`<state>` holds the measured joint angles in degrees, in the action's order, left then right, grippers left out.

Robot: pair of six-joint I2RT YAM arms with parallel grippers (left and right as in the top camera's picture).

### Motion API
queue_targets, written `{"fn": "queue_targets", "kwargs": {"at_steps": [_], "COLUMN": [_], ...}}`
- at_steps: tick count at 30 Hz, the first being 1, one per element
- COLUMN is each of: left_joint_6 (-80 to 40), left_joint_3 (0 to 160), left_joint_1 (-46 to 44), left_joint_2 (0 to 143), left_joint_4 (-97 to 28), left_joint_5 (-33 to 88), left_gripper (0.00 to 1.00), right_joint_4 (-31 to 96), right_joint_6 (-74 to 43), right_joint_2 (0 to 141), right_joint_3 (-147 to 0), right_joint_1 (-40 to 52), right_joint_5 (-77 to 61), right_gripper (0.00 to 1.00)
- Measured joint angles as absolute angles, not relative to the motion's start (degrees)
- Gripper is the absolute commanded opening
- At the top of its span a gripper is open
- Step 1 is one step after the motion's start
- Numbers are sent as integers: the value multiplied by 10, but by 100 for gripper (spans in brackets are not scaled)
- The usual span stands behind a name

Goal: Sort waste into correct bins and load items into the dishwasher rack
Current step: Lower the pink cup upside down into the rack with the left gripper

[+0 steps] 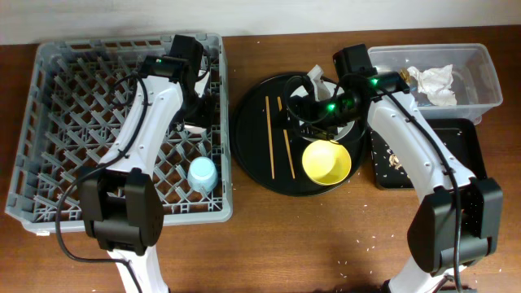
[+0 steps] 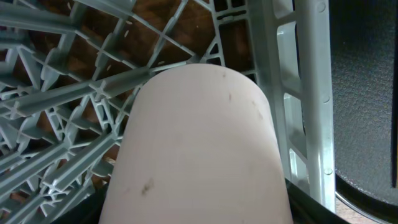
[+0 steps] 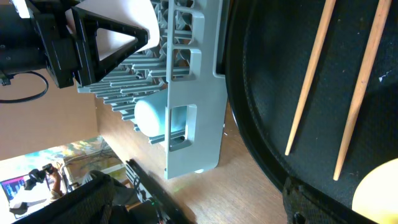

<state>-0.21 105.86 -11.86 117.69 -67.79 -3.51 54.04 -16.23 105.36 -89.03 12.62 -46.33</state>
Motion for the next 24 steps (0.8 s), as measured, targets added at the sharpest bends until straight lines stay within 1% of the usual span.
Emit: {"fn": "queue_targets", "kwargs": {"at_steps": [4,8,10,17,23,24], "left_joint_6": [-3,-3,-3,-3,-3,-3], "left_joint_3": [1059,1058,1058,1063,1146,1150], "left_joint_1": [-119,-121,-123,-124,-124,-124], "left_joint_2": [1190,1220,1221,1222,1223,1223], "left_joint_4": [-677,-672,-672,-677,-732,-734], "left_joint_5": [-37,-33,-32,-30,-33,-34], "left_gripper": [68,81,83,83,83,83], "right_joint_4": [545,547,547,547,547,547], "right_joint_6": [-162,-161,-160,-160,-161,-161], "right_joint_2": [1054,1054,1054,1054,1054,1054], "right_joint_3": [-890,-890,-890,-890,-890,-890], "right_joint_1": [126,126,126,126,126,126], "right_joint_5": [-463,-463,-463,-463,-463,-463], "right_gripper": [88,88,88,88,88,87]}}
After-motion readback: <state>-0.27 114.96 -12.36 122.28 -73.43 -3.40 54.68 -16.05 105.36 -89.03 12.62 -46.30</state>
